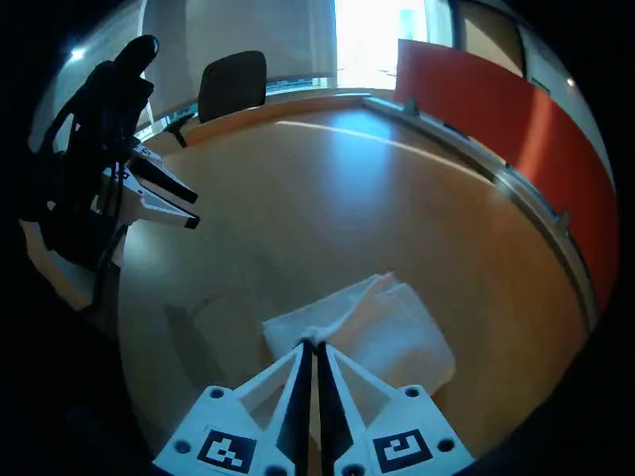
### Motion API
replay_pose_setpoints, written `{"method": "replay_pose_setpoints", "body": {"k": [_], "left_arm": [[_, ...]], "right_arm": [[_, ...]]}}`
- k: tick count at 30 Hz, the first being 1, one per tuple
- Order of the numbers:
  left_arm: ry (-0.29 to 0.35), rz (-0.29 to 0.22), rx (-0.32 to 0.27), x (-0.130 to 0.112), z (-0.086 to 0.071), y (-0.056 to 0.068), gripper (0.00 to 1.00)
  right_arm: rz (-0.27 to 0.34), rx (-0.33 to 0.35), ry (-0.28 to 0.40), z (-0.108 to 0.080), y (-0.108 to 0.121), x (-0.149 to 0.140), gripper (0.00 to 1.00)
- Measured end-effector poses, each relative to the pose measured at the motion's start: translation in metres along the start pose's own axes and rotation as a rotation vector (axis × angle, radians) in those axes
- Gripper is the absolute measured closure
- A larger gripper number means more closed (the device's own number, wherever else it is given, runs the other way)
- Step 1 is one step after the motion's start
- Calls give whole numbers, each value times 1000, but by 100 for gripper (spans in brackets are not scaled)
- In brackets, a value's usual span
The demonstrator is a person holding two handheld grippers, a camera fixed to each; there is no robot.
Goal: Fold towel
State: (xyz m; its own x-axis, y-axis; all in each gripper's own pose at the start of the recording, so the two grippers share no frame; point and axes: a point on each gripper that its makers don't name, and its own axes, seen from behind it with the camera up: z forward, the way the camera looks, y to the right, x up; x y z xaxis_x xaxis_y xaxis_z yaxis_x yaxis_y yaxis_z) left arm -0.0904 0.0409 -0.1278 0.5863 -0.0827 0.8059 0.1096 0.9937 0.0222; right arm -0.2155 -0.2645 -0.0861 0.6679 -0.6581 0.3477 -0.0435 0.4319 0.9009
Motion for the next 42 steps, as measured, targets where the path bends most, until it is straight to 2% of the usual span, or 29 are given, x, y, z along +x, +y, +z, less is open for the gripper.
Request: {"method": "replay_pose_setpoints", "body": {"k": [8, 12, 14, 18, 23, 32, 42], "left_arm": [[1, -1, 0, 2, 1, -1, 16], [1, 0, 0, 2, 2, 0, 16], [1, 0, 0, 3, 2, 0, 16], [2, 0, 1, 3, 2, -1, 16], [3, 1, 3, 4, 2, -1, 16], [3, 6, -3, 5, 2, 3, 16], [1, 15, -5, 5, 2, 6, 16]], "right_arm": [[3, 2, -4, 1, 1, 0, 95], [2, 4, -4, -1, 0, -1, 90], [2, 5, -6, -1, 0, -3, 81], [0, -5, -6, -2, 0, -6, 38], [11, -23, -6, -5, 3, -11, 20], [53, -42, -26, -11, 3, -35, 18], [86, -69, -77, -15, 2, -75, 18]]}}
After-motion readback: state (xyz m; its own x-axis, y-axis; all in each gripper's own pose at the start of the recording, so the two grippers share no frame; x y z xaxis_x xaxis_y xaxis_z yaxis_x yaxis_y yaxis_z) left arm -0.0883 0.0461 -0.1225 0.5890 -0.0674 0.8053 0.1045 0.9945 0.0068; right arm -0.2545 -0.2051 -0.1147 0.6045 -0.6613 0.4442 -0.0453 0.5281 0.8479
